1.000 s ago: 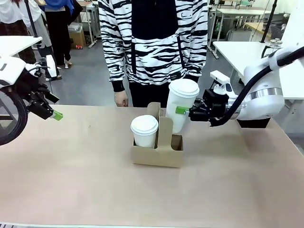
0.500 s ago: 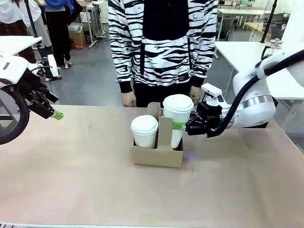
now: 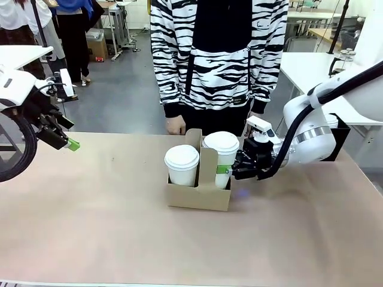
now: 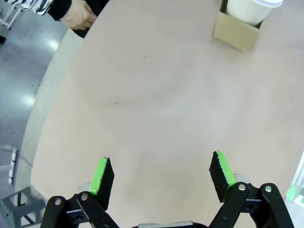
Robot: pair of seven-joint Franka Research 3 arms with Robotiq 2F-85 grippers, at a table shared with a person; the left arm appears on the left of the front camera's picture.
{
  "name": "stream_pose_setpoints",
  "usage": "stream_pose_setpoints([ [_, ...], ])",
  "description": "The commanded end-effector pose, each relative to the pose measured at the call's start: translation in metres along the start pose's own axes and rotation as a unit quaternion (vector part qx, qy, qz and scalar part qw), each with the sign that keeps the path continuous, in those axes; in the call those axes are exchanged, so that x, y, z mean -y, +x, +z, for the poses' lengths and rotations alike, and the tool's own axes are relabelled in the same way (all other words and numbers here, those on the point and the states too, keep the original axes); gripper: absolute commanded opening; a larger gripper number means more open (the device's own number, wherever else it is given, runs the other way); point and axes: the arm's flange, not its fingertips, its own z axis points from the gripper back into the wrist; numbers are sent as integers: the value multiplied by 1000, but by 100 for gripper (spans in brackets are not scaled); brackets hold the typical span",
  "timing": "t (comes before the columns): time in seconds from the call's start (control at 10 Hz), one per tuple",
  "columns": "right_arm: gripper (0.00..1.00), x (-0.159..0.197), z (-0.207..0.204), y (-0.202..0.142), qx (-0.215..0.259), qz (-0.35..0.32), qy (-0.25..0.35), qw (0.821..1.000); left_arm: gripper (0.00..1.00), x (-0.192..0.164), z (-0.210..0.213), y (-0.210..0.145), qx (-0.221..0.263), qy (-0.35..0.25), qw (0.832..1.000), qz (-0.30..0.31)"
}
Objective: Pour a drink into a cup and package it in a carrier.
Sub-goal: Insert the held 600 ml Paper Cup into the Cup Carrier.
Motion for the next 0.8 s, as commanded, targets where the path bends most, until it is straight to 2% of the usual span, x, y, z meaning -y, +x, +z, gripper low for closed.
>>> stream_pose_setpoints([
  [0.0,60,6,3,-5,-13,15,29,999,100,0,0,0,1,4,1000,5],
  [0.3,60,7,4,-10,-19,26,43,999,100,0,0,0,1,4,1000,5],
  [0.4,100,8,5,-11,-33,36,44,998,100,0,0,0,1,4,1000,5],
  [0.7,100,9,11,-4,-51,51,39,997,100,0,0,0,1,4,1000,5],
])
